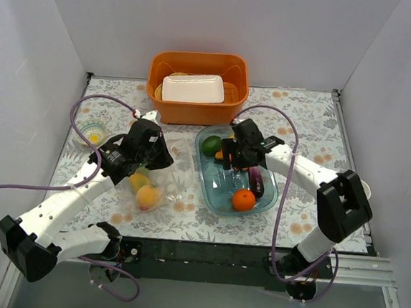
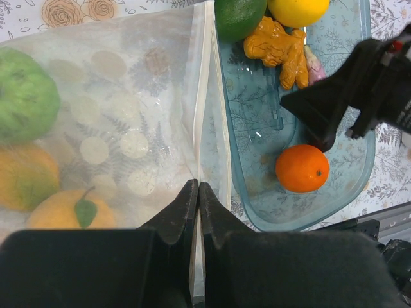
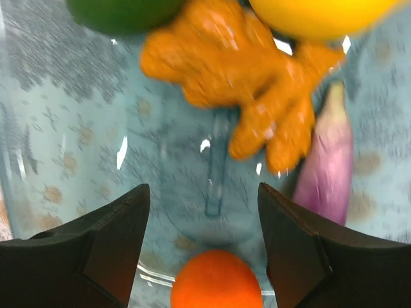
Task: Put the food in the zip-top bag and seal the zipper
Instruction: Pick up the fake vegetable from the bin.
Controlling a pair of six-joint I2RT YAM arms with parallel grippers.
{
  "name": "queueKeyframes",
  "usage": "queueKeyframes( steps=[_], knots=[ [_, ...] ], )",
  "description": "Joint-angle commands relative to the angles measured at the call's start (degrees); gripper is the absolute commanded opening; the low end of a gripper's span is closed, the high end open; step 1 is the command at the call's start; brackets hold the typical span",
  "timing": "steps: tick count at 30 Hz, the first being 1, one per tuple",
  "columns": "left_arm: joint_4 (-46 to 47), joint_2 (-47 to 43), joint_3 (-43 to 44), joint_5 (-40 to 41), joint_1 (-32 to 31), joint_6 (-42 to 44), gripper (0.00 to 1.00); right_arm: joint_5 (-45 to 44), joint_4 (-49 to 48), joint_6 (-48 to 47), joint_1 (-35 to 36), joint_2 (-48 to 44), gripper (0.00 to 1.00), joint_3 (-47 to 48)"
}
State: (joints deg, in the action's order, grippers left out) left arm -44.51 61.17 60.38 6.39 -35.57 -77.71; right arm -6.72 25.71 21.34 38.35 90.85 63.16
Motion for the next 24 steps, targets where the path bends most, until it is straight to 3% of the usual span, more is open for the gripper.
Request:
queueKeyframes(
  steps=[1, 7, 24],
  knots=[
    [-0.75, -2.98, -0.26, 0.64, 0.33, 0.63, 0.0, 0.76, -1.2, -8.5, 0.06, 5.37, 0.75, 8.03],
    [-1.28, -4.56, -1.49, 1.78, 0.33, 0.19, 0.0, -0.75, 1.79, -15.26, 0.93, 11.44, 0.75, 13.39],
    [-1.63, -5.53, -2.02, 2.75, 0.33, 0.11, 0.0, -18.5, -0.66, -23.53, 7.0, 21.91, 0.75, 18.85]
  ],
)
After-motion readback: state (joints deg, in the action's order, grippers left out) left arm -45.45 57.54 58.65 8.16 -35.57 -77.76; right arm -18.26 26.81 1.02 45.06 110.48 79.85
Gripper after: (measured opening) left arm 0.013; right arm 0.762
